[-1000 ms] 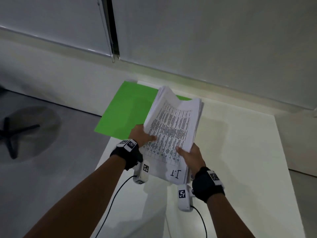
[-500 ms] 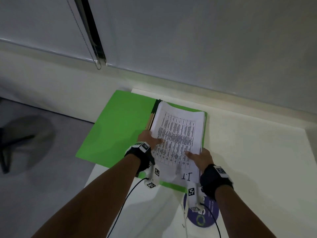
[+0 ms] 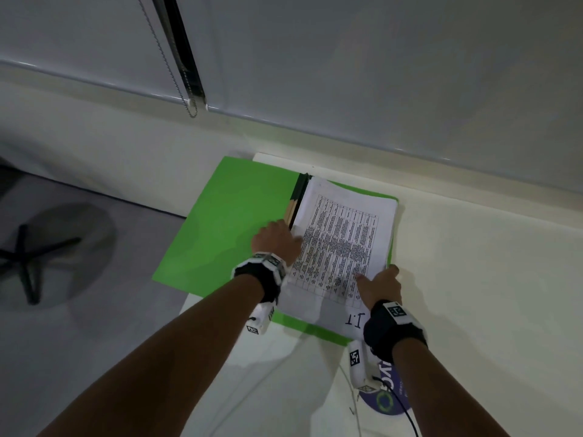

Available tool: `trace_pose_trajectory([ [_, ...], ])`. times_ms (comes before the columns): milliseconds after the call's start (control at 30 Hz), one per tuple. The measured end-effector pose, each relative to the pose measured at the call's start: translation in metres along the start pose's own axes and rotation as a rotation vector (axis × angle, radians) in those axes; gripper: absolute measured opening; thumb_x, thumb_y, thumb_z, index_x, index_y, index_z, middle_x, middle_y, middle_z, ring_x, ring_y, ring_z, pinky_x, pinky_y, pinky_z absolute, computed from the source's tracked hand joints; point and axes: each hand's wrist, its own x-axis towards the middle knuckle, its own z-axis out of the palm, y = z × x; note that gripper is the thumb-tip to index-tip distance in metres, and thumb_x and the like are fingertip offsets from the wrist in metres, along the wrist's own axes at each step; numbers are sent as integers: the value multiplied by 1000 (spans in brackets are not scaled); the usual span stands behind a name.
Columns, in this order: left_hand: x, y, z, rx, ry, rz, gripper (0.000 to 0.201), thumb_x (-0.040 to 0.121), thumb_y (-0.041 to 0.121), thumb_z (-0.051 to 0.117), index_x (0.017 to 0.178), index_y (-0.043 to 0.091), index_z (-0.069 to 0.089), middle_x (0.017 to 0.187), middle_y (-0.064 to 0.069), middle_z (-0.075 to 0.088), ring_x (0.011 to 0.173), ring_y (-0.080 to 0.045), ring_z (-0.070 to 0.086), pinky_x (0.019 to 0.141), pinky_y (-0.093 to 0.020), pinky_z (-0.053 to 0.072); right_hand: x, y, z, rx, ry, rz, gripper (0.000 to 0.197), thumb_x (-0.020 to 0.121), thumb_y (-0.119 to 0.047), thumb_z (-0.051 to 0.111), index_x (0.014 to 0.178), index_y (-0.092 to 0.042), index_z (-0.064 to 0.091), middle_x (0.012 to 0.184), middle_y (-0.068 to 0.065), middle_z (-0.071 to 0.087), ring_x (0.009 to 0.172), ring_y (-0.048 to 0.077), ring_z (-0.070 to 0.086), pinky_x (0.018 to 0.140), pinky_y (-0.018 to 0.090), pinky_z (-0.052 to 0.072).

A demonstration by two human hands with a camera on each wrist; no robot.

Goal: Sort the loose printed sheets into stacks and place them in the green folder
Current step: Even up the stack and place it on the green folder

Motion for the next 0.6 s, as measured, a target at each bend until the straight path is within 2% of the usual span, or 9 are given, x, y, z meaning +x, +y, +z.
trace_pose_trajectory([
  [67,10,-32,-6,-32,57,-106,55,90,52,43,125,10,45,125,-14,51,107,-30,52,85,-43,47,-2,1,-3,21,11,1,79,90,-28,64,147,-4,14,145,22,41,125,39,49,96,43,44],
  [133,15,-77,-14,-20,51,-280,61,87,49,51,132,10,39,136,-18,43,121,-36,45,97,-49,42,-7,3,-3,14,53,-5,80,88,-31,65,146,-7,16,144,21,38,126,40,47,97,47,43],
  [200,14,-134,-13,-28,-2,-471,77,84,56,54,140,9,31,146,-21,33,132,-40,34,107,-53,33,-15,7,0,-106,151,-54,83,85,-37,65,146,-8,18,143,19,31,126,41,42,97,50,42],
  [267,10,-184,-12,-142,-53,-628,98,76,71,56,144,8,24,150,-23,29,136,-44,30,110,-55,28,-25,12,6,-276,256,-208,81,81,-42,64,145,-9,27,146,19,26,129,43,35,99,52,39],
  [300,7,-200,-13,-236,-56,-681,101,72,72,60,141,6,28,145,-25,36,131,-44,38,107,-54,34,-30,16,11,-359,298,-343,78,80,-43,64,143,-10,32,148,20,26,132,44,32,102,54,36],
  [367,-2,-217,-19,-378,-68,-685,87,76,61,66,130,-3,43,130,-26,54,116,-43,55,92,-45,47,-39,24,24,-533,298,-634,74,79,-48,60,143,-17,38,153,21,25,138,46,26,107,57,30],
  [433,-10,-227,-30,-444,-59,-623,62,80,45,71,115,-5,61,115,-23,64,103,-39,63,83,-39,50,-50,29,38,-689,191,-838,69,83,-52,55,145,-27,36,157,17,21,142,45,22,110,58,26],
  [533,-20,-230,-52,-505,55,-550,33,73,34,77,84,4,72,94,-19,71,91,-33,67,81,-38,53,-67,31,55,-810,10,-956,62,89,-56,47,145,-35,32,157,11,23,142,41,26,108,63,29],
  [600,-27,-226,-69,-509,138,-494,27,70,32,74,64,9,62,85,-19,70,85,-33,67,77,-39,54,-71,32,64,-909,-89,-968,61,87,-56,49,143,-36,34,154,11,29,138,42,33,101,69,33],
])
